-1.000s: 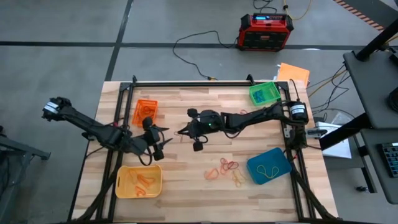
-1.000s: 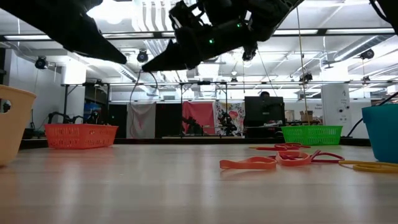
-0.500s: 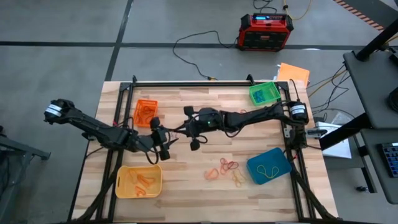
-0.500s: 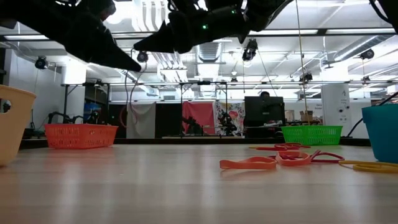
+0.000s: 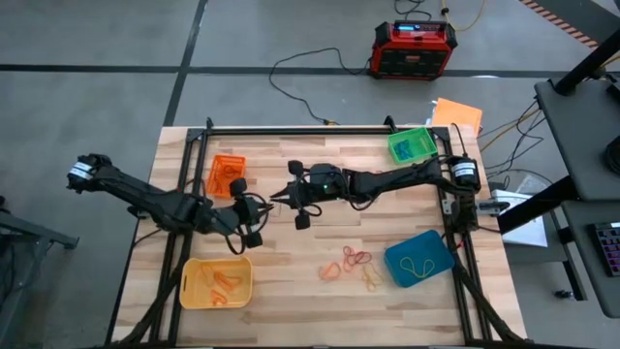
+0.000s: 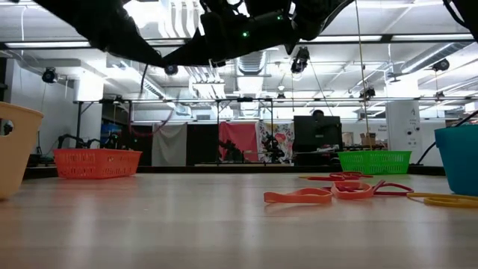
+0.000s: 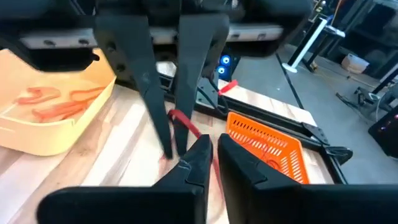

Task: Sort rubber bands into baskets
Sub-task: Put the red rubber band into the orange bin

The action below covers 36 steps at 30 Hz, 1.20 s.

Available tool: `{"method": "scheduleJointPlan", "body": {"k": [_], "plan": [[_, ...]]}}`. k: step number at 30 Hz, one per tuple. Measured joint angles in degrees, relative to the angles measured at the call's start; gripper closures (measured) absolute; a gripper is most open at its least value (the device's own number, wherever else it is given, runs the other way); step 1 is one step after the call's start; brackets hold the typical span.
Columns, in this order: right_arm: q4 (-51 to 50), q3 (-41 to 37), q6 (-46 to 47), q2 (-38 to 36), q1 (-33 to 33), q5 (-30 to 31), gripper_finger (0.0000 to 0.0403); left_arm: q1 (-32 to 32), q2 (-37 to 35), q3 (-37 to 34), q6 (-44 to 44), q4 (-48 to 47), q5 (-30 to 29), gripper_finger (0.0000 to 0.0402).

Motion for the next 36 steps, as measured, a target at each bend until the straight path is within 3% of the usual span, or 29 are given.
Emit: {"method": "scheduleJointPlan", "body": {"k": [13,19,26,36], "plan": [[-4.73,-0.09,10.96,-0.55,-4.01,0.01,0.0256,2.84,-2.24,8.35,-7.7,-23.51,-1.78,0.0401],[-9.48,-0.13,15.69,-0.58,-6.82,0.27,0.0225,11.23,-3.53,9.71,-10.88,-35.77,-6.35,0.0401],[-9.64,-0.13,16.51,-0.47,-7.1,0.2,0.0223,26.85,-2.99,9.62,-10.36,-43.25,-6.56,0.0402],[-11.86,-0.13,16.62,-0.33,-7.1,0.19,0.0223,40.24,-0.78,8.2,-9.66,-45.97,0.45,0.0402]]}}
